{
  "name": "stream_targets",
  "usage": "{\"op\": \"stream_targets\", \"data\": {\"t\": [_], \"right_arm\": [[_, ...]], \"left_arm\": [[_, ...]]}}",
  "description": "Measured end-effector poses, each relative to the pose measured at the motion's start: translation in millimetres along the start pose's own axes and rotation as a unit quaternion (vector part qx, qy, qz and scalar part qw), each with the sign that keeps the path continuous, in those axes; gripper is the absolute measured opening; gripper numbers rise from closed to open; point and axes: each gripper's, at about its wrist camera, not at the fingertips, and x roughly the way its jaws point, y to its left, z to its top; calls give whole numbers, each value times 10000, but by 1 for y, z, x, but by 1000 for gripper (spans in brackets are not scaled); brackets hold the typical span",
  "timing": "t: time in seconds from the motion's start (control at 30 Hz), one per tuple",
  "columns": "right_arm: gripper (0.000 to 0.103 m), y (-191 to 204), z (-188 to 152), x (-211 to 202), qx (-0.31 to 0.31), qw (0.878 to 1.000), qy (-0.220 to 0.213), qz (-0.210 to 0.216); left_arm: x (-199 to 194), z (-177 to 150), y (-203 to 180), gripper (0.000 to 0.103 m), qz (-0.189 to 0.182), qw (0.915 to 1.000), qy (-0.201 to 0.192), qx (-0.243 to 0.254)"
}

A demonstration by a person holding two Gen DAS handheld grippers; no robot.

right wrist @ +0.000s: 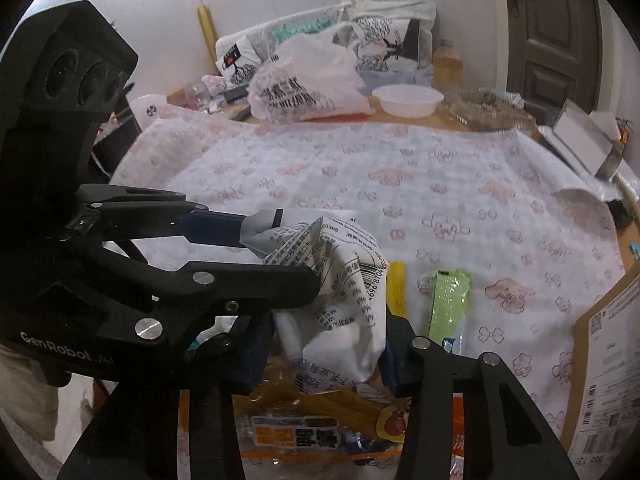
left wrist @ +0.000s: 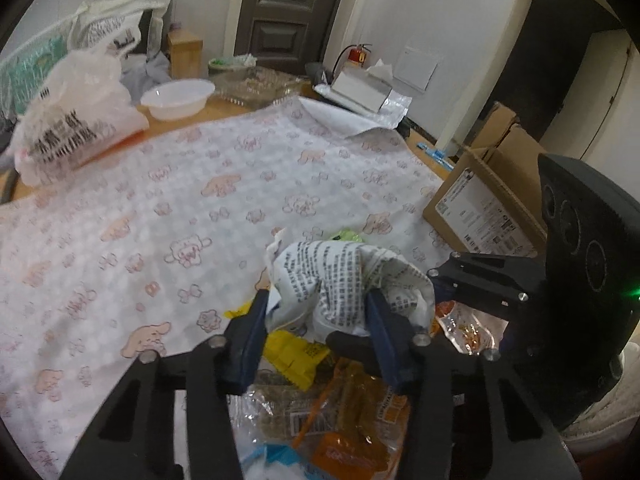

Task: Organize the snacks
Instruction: 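Lower both grippers onto the white printed snack bag and close them, then carry the white printed bag with both grippers over the cardboard box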

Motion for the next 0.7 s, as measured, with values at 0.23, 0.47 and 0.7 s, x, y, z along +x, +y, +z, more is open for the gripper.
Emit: {"op": "stream_targets", "data": {"t": [0.23, 0.47, 0.7], "right_arm": [[37, 13, 1, -21, -135, 9996, -219, -77], [36, 26, 2, -65, -245, 9975, -664, -35], [36, 29, 4, -119, -274, 9932, -1128, -58]], "left_arm": [[-23, -2, -11, 45, 39, 9998, -178, 1], [-64, 0, -41, 45, 293, 9980, -516, 216], [-101, 12, -89, 44, 526, 9938, -833, 511]]}}
